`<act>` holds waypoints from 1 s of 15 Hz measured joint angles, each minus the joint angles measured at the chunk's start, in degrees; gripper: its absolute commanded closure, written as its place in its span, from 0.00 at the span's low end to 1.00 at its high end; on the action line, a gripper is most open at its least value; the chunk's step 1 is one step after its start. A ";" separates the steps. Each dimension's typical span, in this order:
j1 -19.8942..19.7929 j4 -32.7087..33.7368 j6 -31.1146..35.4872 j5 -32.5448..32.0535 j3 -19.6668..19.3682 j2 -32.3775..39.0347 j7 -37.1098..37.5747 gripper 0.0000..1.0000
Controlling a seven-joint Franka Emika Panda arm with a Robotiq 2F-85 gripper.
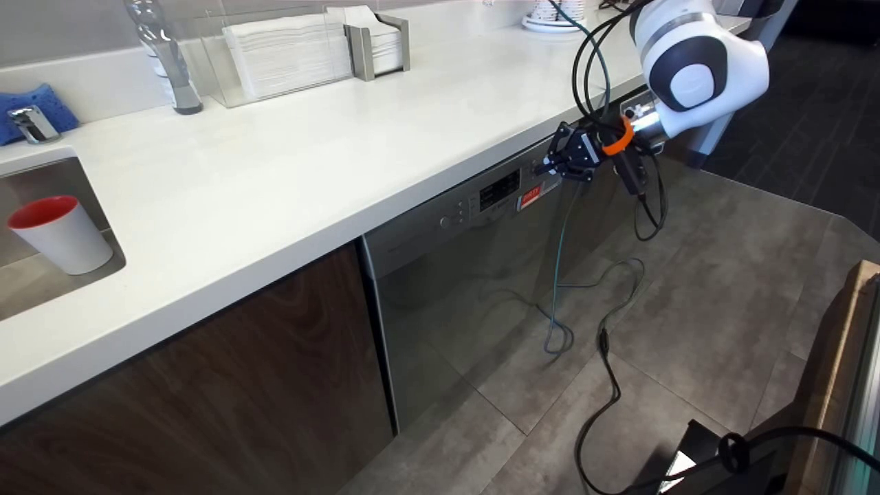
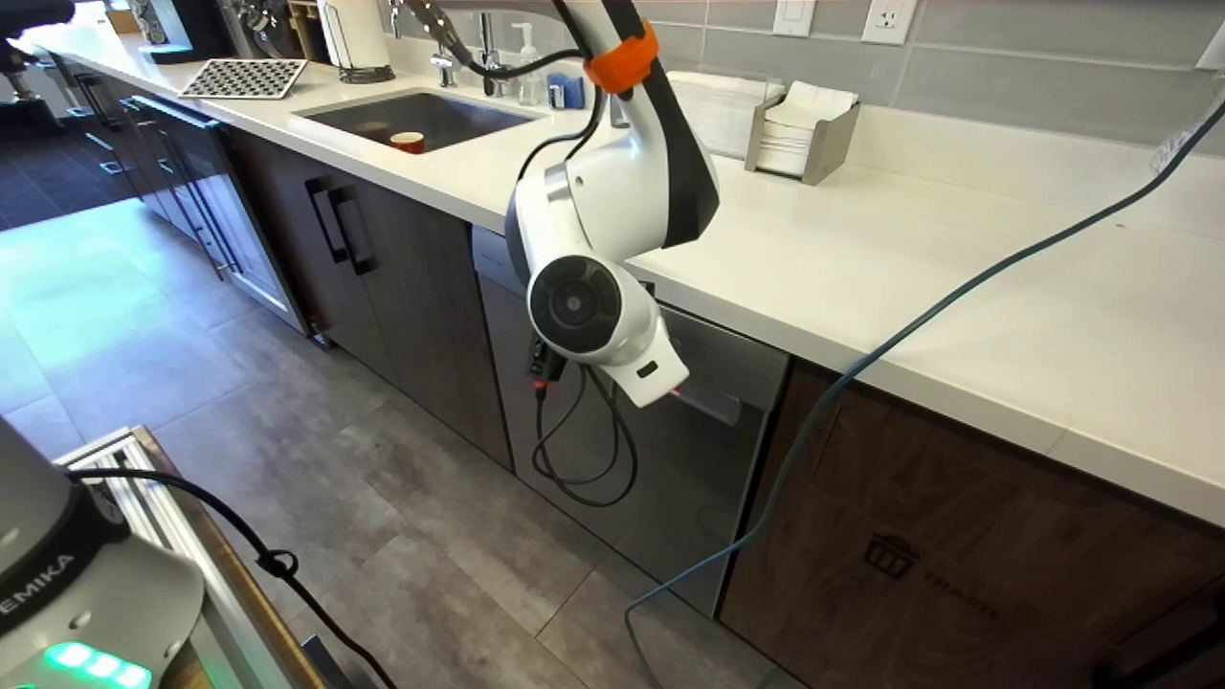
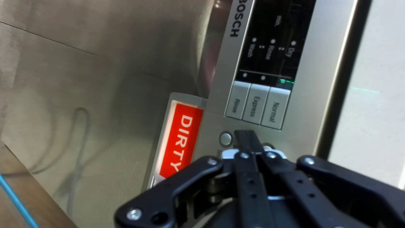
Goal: Press a button on the dishwasher
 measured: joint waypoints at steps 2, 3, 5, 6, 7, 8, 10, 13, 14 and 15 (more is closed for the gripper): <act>0.00 -0.07 -0.27 0.08 -0.08 0.00 -0.03 1.00; 0.00 -0.11 -0.40 0.09 -0.13 0.01 -0.07 1.00; 0.00 -0.14 -0.52 0.09 -0.18 0.01 -0.20 1.00; 0.00 -0.16 -0.59 0.09 -0.21 0.01 -0.27 1.00; 0.00 -0.17 -0.61 0.09 -0.22 0.01 -0.40 1.00; 0.00 -0.17 -0.61 0.09 -0.23 0.00 -0.54 1.00; 0.02 -0.20 -0.61 0.05 -0.26 -0.02 -0.94 1.00; 0.14 -0.18 -0.55 -0.48 -0.46 -0.13 -1.46 0.67; 0.30 -0.13 -0.18 -0.70 -0.64 -0.24 -2.15 0.61; 0.47 -0.13 0.49 -0.87 -0.83 -0.40 -2.89 0.55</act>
